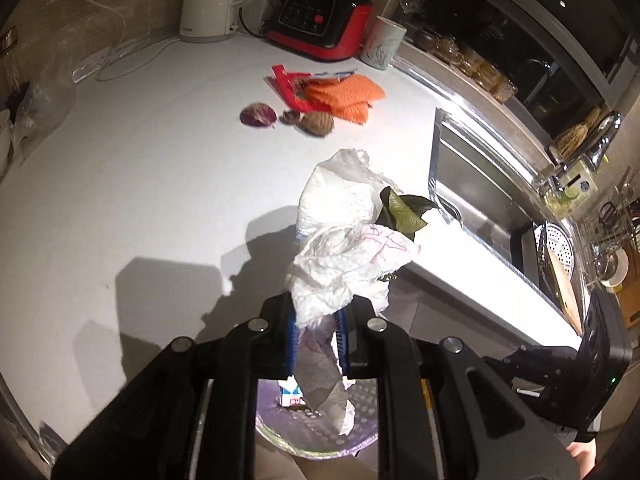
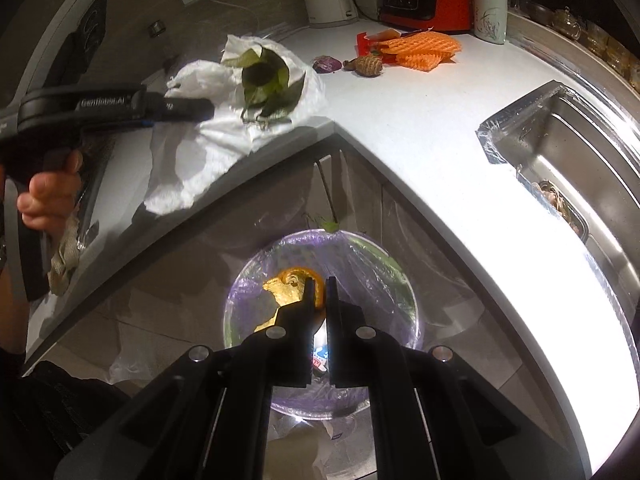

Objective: Collect trash
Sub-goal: 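Carry the crumpled tissues over the bin with the left gripper and open it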

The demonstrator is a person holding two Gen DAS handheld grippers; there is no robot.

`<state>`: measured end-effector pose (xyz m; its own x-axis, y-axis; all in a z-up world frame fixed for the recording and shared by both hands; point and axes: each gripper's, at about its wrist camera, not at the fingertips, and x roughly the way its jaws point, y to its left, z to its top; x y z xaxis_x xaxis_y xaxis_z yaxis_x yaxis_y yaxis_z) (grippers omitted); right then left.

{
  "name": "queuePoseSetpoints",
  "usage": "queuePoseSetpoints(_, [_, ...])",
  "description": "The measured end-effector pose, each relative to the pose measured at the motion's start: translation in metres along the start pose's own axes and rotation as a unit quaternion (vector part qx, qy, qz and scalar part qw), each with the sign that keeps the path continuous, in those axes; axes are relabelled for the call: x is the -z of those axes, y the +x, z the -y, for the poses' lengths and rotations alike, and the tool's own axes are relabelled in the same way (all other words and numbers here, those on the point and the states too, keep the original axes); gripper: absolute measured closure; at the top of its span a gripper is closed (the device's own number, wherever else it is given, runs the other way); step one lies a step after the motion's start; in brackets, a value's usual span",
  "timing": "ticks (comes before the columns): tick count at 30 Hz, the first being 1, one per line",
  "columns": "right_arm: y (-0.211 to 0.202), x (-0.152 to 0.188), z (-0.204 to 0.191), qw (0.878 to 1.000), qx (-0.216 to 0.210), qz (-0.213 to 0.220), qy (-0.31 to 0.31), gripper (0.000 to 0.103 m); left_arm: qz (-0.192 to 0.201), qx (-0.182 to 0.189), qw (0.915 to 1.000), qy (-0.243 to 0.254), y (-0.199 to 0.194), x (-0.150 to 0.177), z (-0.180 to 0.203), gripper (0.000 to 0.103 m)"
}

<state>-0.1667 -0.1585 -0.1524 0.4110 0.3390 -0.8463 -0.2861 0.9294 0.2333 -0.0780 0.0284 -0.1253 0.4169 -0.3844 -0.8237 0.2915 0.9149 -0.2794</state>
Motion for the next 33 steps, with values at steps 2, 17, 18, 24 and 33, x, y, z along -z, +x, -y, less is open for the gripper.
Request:
queuePoseSetpoints(2, [-0.004, 0.008, -0.001, 1.0, 0.001, -0.003, -0.004, 0.097, -0.01, -0.009, 0.9998, 0.011, 0.005, 0.02, 0.01, 0.088])
queuePoseSetpoints(17, [-0.028, 0.029, -0.006, 1.0, 0.006, 0.008, -0.018, 0.097, -0.045, -0.022, 0.998, 0.04, 0.023, 0.079, 0.038, 0.088])
queuePoseSetpoints(18, [-0.028, 0.028, -0.007, 1.0, 0.006, 0.007, -0.018, 0.097, -0.046, -0.024, 0.9978, 0.042, 0.026, 0.08, 0.038, 0.088])
queuePoseSetpoints(24, [-0.026, 0.026, -0.008, 1.0, 0.01, 0.004, -0.02, 0.097, -0.073, -0.041, 0.9948, 0.058, 0.058, 0.1, 0.034, 0.088])
queuePoseSetpoints(33, [-0.022, 0.025, -0.008, 1.0, 0.016, -0.009, -0.02, 0.097, -0.141, -0.068, 0.9852, 0.069, 0.127, 0.13, 0.017, 0.05])
